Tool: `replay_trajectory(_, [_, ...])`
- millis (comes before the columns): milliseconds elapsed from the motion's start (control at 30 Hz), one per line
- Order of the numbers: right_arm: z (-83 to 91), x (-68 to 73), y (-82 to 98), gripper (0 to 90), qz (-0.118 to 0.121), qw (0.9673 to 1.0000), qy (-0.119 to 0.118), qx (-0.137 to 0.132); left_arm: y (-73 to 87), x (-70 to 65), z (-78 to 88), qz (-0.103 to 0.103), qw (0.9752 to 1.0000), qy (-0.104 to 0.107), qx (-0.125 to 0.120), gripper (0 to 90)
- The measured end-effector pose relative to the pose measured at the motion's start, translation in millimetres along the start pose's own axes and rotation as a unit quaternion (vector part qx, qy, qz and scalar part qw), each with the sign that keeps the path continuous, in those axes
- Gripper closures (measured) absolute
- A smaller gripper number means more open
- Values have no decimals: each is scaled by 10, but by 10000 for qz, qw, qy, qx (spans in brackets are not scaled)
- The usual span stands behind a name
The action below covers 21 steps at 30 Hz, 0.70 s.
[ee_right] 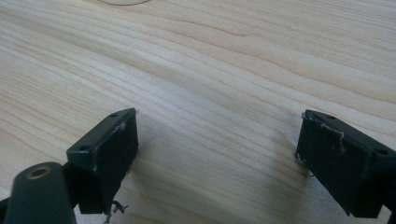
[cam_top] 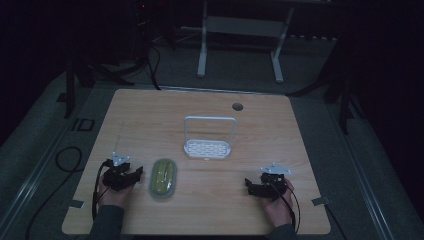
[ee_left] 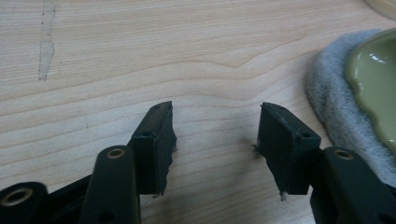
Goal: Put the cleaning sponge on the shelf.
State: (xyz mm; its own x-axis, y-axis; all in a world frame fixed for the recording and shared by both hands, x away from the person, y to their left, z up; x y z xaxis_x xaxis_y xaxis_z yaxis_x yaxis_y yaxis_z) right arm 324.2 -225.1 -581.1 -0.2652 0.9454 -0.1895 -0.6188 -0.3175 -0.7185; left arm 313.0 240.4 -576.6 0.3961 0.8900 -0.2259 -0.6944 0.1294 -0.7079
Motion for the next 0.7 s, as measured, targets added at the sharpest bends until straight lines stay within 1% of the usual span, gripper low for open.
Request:
replay_trajectory(100, [6,3,3,134,-7,10000,7,-7,-18,-34,28,-6,9999,84,-102,522])
replay_trajectory(167, [9,5,5,136,-12,10000,11,-8,-21,-41,39,-28,9999,109,-90,536])
replay_trajectory(200, [10,6,5,136,-16,10000,14,-6,-26,-67,44,-78,9996,245,-71,536])
replay_trajectory(267, [11,7,6,137,-21,10000,19,-9,-34,-103,48,-146,9992,369,-56,592])
replay_trajectory(333, [11,7,6,138,-20,10000,20,-8,-44,-132,51,-200,9988,433,-50,625])
replay_trajectory(533, [12,8,7,138,-24,10000,23,-10,-83,-224,107,-241,9977,622,-82,711])
replay_trajectory(567, [12,8,7,138,-24,10000,24,-11,-87,-237,120,-266,9976,630,-77,731])
replay_trajectory(633, [11,8,7,138,-23,10000,26,-14,-88,-266,132,-335,9978,566,5,803])
replay_trajectory(667, [12,9,7,138,-27,10000,25,-11,-89,-273,137,-356,9977,583,10,851])
replay_trajectory(700, [11,8,7,139,-22,10000,27,-14,-91,-290,146,-363,9974,628,-5,879])
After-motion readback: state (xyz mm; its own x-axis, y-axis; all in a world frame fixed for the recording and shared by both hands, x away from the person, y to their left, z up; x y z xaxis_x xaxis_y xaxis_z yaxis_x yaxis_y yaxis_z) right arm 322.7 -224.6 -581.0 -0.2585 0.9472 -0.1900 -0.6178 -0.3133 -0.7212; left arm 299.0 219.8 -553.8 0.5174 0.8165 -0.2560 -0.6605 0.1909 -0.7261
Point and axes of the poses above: each handheld gripper's, and its own axes: z roughly backward along the jaws, y roughly out of its underside, x roughly to its left, the point moved 3 cm from there along -z, roughly forward along the jaws, and after that the axes turned 15 degrees about y, right-handed, at the moved point
